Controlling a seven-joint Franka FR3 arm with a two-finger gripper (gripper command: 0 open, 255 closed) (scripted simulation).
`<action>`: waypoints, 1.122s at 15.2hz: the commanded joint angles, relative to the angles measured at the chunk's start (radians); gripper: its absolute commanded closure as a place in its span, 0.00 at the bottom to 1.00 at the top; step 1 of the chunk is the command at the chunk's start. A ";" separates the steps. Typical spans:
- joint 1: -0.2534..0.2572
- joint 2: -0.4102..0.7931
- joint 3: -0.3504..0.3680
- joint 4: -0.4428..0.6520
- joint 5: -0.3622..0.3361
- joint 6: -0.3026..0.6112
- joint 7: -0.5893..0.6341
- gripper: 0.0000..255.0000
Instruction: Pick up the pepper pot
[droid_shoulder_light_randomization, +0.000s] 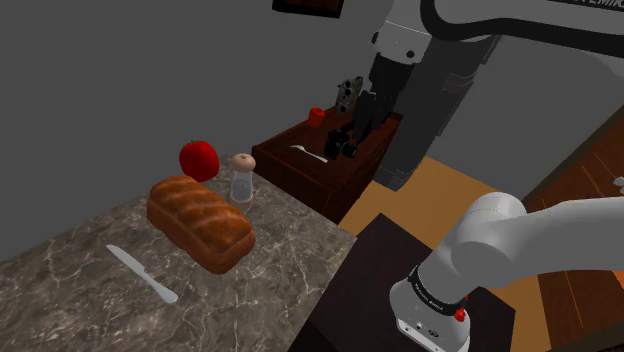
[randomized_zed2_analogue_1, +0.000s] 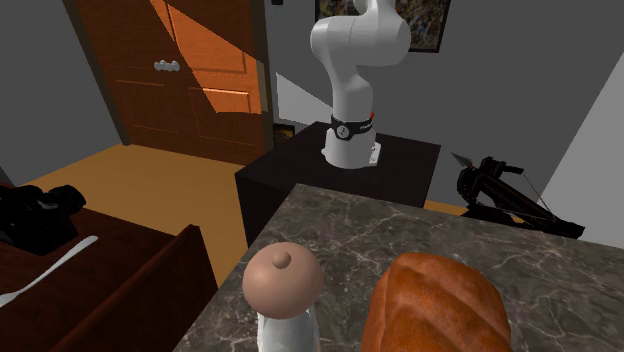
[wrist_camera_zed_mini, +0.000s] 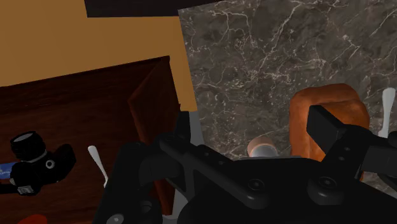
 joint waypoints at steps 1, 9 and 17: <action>0.000 0.000 0.000 0.000 0.000 0.000 0.000 0.00; 0.005 0.250 0.092 0.039 0.013 0.247 0.092 0.00; -0.003 0.542 0.171 0.168 -0.042 0.437 0.206 0.00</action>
